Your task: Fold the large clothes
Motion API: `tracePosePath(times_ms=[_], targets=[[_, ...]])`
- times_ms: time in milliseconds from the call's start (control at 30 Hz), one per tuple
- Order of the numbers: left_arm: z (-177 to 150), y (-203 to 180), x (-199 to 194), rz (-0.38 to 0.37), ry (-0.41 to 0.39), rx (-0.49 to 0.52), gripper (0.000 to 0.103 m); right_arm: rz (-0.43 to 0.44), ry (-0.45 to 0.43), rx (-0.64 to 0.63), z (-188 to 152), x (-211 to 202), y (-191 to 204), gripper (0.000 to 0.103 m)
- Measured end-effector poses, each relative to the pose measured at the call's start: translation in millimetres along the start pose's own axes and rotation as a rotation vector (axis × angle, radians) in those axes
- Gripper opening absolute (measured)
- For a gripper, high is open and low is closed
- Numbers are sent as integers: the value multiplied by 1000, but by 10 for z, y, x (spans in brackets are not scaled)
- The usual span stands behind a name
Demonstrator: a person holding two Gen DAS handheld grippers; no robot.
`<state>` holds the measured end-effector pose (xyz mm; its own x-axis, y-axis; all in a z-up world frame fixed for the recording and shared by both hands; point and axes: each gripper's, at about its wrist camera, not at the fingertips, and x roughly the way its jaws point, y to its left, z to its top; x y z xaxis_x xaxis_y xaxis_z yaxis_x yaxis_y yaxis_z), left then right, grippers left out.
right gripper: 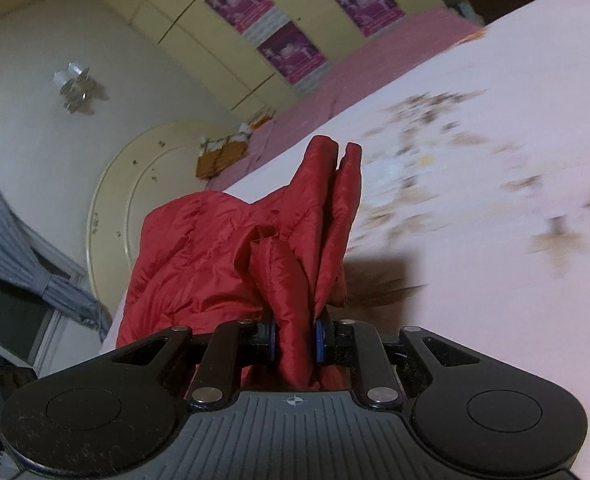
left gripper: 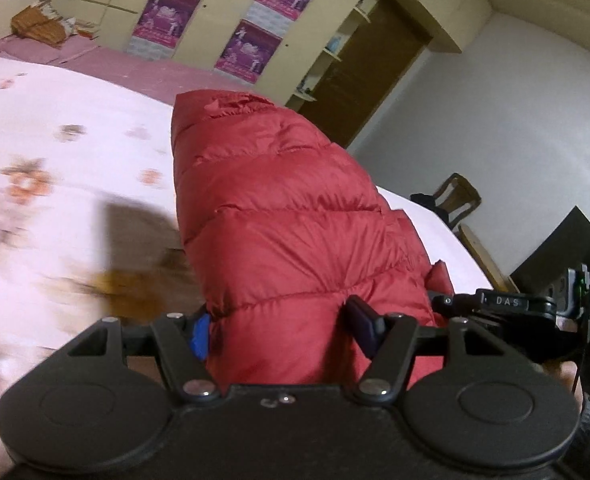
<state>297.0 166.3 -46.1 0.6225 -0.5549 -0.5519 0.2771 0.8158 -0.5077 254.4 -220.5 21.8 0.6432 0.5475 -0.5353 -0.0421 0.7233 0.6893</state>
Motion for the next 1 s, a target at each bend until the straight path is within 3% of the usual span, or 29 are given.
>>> tracePosePath(times_ms=[233,400,467,700,767,800,900,967,1000], targets=[[132,931,-255,42,57,-61,64,8,65,-2,-312,897,562,17],[123,1401,-82,72,106,-101,66,-52,110,11,-505,1390,596,17],[84,1502,-42,47,102,-126,67,-74,111,26,-548,1483,507,17],[56,1532,-225,77,57,-104,76,-89,93,15,-510,1351,539,17],[27,1510,-484,114,-11,-79,73,-129,29,-27,-462,1152,627,27],[38,1481,-598,126,-48,-61,66,-147,-10,-72,-442,1015,697,27],[138,1307,-656,108,-89,23,62,-125,-16,-226,-406,890,964,26],[208,1152,-490,98,-51,113,59,-139,34,-335,-436,1030,1129,6],[227,1094,-401,99,-34,142,59,-164,55,-365,-469,1110,1164,6]])
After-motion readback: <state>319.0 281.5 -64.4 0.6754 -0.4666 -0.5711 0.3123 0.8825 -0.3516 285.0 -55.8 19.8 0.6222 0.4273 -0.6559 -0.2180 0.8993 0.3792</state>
